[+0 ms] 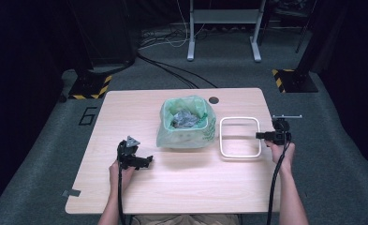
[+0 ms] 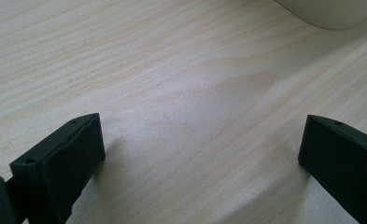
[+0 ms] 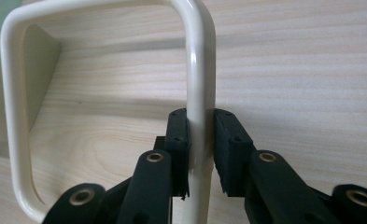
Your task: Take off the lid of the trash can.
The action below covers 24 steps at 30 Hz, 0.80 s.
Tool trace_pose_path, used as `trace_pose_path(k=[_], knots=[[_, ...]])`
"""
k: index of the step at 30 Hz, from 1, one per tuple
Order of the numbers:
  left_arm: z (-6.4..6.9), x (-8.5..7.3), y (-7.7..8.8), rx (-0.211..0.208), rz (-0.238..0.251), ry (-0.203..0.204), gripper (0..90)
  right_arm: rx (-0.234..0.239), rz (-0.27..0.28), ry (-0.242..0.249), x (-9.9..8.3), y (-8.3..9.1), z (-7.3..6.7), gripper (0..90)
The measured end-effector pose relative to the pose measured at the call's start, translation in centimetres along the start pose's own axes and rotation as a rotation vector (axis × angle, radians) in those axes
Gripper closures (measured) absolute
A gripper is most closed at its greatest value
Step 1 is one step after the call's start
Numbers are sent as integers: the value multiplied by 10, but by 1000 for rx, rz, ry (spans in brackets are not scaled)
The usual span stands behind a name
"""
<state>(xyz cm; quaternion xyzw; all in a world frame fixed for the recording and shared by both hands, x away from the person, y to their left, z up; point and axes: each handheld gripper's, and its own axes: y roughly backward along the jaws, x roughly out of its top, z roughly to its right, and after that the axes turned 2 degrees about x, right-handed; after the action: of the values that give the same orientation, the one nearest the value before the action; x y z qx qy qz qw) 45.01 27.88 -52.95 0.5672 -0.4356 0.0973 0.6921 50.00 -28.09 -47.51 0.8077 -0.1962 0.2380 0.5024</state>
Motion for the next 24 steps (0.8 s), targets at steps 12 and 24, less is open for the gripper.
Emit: trace_pose_path(k=[12, 24], knots=[[0, 0, 0, 0, -1, -2, 0, -41, -19, -14, -7, -10, 6, 763], [0, 0, 0, 0, 0, 0, 0, -116, -34, 0, -13, -20, 6, 763]])
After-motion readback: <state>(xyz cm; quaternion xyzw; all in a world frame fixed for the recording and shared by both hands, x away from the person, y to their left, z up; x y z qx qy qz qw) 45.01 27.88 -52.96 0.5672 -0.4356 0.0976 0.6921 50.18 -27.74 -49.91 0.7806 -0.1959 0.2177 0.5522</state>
